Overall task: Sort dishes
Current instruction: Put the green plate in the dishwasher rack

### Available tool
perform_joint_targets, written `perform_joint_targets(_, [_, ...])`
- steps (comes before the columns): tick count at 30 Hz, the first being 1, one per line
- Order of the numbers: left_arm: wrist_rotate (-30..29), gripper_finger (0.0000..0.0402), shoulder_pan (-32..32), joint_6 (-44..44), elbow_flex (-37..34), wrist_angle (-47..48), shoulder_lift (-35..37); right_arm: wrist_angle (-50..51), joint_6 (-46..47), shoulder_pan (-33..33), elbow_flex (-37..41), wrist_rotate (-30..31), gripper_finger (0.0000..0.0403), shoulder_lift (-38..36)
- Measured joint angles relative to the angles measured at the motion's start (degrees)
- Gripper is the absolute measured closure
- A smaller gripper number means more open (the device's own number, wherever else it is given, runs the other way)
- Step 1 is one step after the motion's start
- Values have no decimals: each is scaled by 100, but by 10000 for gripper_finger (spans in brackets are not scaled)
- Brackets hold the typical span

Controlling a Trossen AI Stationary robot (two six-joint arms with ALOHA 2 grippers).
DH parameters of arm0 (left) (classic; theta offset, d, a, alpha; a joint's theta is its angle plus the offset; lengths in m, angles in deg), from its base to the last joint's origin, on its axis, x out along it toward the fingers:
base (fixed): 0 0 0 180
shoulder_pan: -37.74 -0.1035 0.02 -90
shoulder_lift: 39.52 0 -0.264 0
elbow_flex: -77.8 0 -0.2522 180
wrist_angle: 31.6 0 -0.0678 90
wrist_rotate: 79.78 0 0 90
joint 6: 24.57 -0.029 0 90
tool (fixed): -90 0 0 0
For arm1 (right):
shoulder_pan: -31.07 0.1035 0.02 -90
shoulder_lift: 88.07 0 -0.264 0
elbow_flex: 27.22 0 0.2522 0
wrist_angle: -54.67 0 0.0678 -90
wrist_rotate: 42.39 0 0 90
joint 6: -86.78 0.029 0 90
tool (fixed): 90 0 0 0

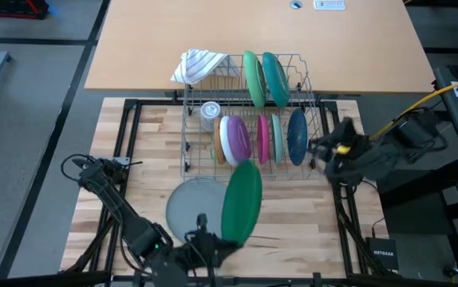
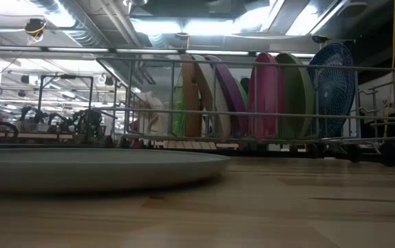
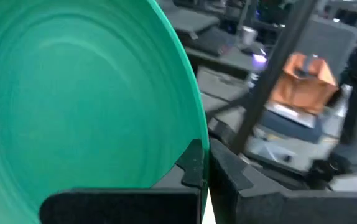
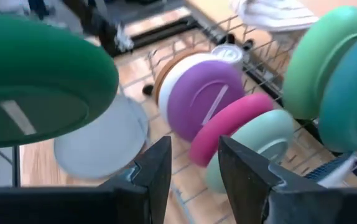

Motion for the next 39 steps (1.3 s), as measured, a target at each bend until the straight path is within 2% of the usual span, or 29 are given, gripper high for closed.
perform_joint_targets(6, [-132,401,-514,-992,2,75,541,-4,409,-2,127,331,267,-651])
perform_joint_targets(10, [270,401,-1217,-1740,2,266,985,-15,530,-2,424,702,267,-935])
perform_joint_targets(13, [853,401,-1959,-1951,-23,564,1358,-21,638,-2,775,989,267,-1107])
perform_joint_targets(18, [2233,401,-3488,-1864,-35,1128,1772,-33,805,-2,1390,1196,267,-1306])
perform_joint_targets(25, [4244,401,-5438,-1466,-37,1109,1727,-32,1509,-2,2142,1270,267,-1495])
perform_joint_targets(31, [5281,401,-6533,-1142,-44,1086,1529,-29,1956,-2,2621,1266,267,-1630])
perform_joint_targets(39, [6033,401,-7395,-1132,-61,955,1436,-14,2127,-2,2795,1451,267,-1681])
